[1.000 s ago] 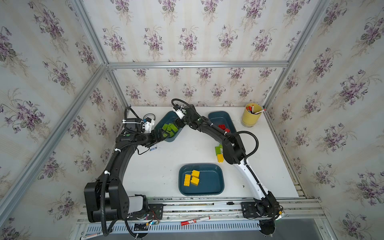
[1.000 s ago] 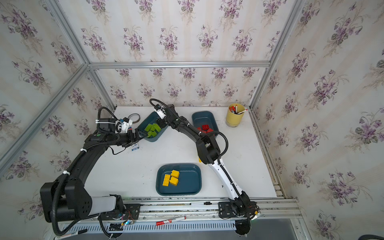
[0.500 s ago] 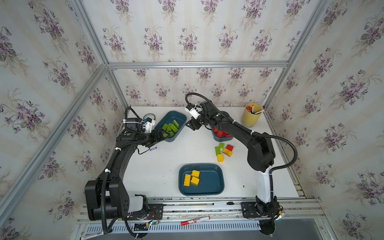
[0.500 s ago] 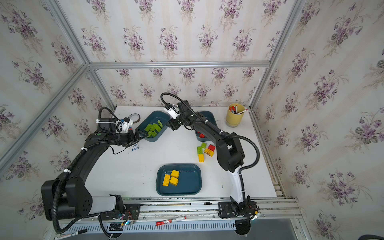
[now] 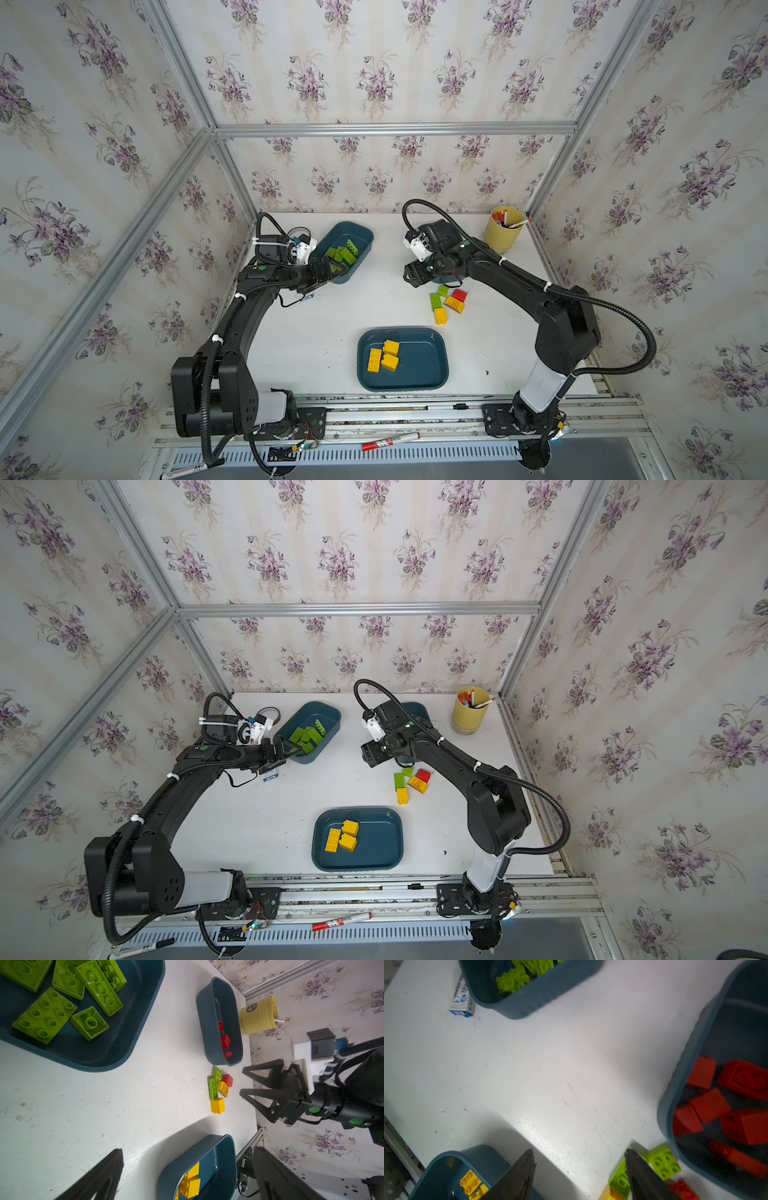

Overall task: Sort the legos into containers by color
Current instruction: 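Move the right gripper back over the pile of bricks, then lower the right gripper onto another lime-green 2x4 brick and grasp it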

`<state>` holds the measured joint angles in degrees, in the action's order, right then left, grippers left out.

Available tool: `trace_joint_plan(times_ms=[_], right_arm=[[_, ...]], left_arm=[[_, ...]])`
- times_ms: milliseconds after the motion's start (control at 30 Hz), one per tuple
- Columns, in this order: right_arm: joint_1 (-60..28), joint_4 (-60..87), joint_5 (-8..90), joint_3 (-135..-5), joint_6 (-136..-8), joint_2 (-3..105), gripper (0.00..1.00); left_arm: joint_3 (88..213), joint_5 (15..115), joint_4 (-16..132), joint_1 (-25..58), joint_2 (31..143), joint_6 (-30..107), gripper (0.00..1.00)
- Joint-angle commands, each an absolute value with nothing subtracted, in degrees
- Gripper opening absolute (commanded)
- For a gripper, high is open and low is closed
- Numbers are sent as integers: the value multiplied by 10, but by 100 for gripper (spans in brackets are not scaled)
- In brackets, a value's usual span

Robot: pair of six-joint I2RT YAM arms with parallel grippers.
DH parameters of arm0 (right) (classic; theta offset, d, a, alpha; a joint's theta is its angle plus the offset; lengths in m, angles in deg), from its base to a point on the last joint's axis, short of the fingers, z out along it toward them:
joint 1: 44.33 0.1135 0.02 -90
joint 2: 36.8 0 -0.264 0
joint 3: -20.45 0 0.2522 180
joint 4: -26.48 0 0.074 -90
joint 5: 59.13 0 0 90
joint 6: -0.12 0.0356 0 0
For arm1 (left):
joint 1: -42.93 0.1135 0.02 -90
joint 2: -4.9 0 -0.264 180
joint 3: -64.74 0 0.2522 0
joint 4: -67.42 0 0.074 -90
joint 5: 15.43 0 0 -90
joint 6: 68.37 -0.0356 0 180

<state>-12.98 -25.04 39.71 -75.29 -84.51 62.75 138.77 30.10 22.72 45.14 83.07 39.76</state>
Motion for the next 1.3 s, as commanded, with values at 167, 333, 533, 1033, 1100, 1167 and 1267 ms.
trace_joint_plan(times_ms=[167, 333, 533, 1033, 1100, 1167, 1267], right_arm=[[-131, -319, 283, -692, -677, 613, 73], [-131, -313, 262, -677, -652, 634, 72], [-155, -287, 262, -666, -646, 661, 64], [-155, -252, 282, -667, -642, 720, 50], [-156, -251, 278, -669, -642, 724, 48], [-155, -251, 272, -668, -642, 728, 46], [-154, -247, 271, -666, -642, 736, 44]], left_arm=[[1394, 290, 250, 436, 845, 407, 99], [1396, 291, 252, 432, 848, 407, 99], [1387, 293, 255, 431, 846, 408, 99], [1387, 293, 261, 430, 850, 407, 99], [1385, 294, 260, 430, 850, 406, 99], [1385, 293, 261, 430, 850, 406, 99], [1384, 292, 261, 430, 850, 404, 99]])
